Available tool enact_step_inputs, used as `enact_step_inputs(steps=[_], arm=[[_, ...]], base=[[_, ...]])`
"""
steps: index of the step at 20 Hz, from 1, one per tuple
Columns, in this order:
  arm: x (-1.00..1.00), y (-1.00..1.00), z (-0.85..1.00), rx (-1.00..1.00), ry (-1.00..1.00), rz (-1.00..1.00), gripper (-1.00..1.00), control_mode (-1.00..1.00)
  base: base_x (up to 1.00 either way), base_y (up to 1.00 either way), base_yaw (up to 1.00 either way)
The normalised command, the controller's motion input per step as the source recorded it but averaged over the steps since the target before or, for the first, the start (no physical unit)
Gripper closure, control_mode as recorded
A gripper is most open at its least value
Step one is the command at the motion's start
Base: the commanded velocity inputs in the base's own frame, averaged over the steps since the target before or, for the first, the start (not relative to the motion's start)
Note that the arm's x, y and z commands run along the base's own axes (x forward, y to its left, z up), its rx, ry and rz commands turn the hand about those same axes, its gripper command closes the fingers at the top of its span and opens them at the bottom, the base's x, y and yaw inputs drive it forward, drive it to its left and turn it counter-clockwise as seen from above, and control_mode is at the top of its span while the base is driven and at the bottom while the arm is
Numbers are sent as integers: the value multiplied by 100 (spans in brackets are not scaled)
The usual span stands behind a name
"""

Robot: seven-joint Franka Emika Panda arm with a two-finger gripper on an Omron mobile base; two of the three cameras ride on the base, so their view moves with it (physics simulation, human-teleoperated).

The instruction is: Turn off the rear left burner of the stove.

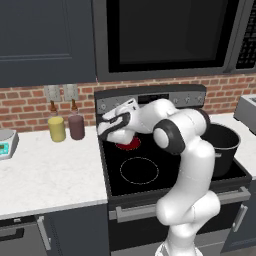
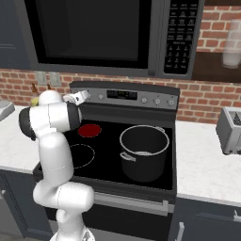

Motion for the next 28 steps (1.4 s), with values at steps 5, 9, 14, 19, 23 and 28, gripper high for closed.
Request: enact_step_inputs(steps=[5,9,14,19,23,28], arm=[[0,-48,-15,0,-3,12,-100,-100],[-8,-57,-26,0,-3,13,-100,-100],[-13,-27,-11,0,-2,6,-100,-100],[1,0,0,0,0,0,-100,-100],[7,0,-8,-2,-1,0,-100,-100],[0,0,-22,-6,-4,0,-100,-100]], base=[[0,0,0],[0,0,0],[0,0,0],[0,0,0],[0,0,0],[0,0,0]])
